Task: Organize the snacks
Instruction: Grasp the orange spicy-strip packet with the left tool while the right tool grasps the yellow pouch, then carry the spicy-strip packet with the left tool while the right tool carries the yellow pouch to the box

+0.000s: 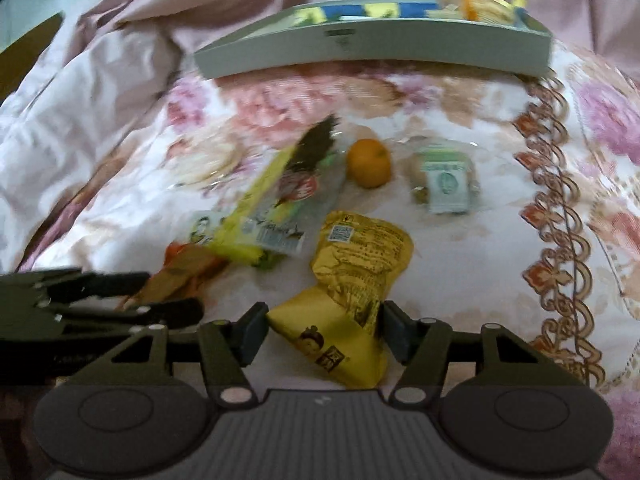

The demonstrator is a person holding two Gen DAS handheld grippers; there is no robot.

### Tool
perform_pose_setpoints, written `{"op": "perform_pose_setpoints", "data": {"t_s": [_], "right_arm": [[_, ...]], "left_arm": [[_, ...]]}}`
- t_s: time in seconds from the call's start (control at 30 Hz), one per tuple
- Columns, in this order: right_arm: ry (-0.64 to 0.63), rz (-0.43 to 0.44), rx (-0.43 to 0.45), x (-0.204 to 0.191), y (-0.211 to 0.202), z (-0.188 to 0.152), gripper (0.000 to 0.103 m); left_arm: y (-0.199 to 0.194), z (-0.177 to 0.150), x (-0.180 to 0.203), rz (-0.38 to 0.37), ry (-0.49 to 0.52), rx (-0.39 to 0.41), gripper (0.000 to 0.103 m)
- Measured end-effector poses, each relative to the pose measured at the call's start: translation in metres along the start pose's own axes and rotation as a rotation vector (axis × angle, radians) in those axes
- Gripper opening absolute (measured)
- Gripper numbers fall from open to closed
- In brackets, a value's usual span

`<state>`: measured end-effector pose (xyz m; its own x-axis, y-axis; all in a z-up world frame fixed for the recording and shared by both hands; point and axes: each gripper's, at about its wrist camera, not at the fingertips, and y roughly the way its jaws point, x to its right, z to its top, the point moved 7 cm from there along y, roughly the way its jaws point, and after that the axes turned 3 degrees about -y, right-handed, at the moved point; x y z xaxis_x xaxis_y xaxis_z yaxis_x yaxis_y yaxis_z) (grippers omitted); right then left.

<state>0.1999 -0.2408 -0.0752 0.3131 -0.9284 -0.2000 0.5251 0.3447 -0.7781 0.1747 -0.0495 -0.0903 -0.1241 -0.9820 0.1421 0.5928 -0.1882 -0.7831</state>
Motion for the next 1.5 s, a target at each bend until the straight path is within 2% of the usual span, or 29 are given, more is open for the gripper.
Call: {"op": "perform_pose_setpoints", "data": {"t_s": [0.2,0.37,0.57,0.73,0.93,1.17,1.5], "right_arm": [[-0.042,-0.013,-0.011,-0.007,0.005,0.0,0.064],[-0.067,-0.024,-0.003,-0.008,0.005,-0.002,0.062],[-0.04,0.04,0.024,-0.008,0.002,-0.001,0.062],[-0.013,0.118,0.047,-0.013,-0.003,0.003,0.062],[0.041,0.199,0.05,-0.015,-0.006,0.005,0.062],[0.097,0.232,0.068,-0.01,-0.011,0.007,0.062],[0.15,0.267,0.066,-0.006,-0.012,0.009,0.063]], "left_arm": [[0.004,0.001,0.0,0.014,0.039,-0.002,0.07],[0.005,0.0,0.0,0.005,0.055,0.006,0.068],[0.002,0.0,-0.002,0.002,0.023,0.009,0.067],[-0.005,0.002,-0.011,-0.047,-0.131,0.022,0.064],[-0.011,0.0,-0.025,-0.103,-0.292,0.025,0.055],[-0.018,-0.001,-0.023,-0.072,-0.255,0.044,0.05],[-0.026,-0.009,-0.035,-0.114,-0.377,0.041,0.048]]}}
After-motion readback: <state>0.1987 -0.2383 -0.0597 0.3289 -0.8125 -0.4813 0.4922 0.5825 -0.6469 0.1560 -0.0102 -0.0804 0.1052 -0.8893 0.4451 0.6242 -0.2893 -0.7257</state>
